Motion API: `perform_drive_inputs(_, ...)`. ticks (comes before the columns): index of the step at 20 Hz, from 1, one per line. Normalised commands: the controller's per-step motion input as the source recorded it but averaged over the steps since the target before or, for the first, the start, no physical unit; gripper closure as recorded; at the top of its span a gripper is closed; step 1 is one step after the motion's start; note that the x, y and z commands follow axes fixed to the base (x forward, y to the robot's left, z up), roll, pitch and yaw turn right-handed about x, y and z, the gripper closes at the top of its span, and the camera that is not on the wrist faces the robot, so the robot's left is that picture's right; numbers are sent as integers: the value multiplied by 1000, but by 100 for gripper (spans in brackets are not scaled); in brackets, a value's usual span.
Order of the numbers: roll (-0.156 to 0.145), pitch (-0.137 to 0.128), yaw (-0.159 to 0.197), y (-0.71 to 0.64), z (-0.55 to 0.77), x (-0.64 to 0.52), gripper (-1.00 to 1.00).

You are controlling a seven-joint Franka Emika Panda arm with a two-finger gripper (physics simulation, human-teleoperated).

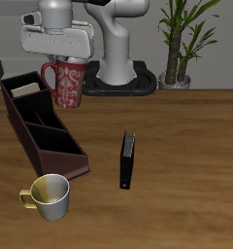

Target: Place the yellow book into the right desk caddy's right compartment and place the red mug into the right desk caddy's left compartment

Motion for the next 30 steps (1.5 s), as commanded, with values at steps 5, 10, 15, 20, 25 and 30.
perform_drive_inputs(5, 13, 17, 1, 80, -131, 136, 100)
perform_drive_inputs(10, 17, 19, 1, 0, -42, 146, 100)
perform_drive_inputs(15, 33, 28, -19, -62, 32, 147, 100)
perform_drive_inputs(20, -69, -40, -18, -85, -52, 130, 100)
perform_drive_inputs(25, -56, -19, -38, -103, -116, 119, 100)
perform_drive_inputs(30, -12, 16, -1, -80, -156, 14, 100)
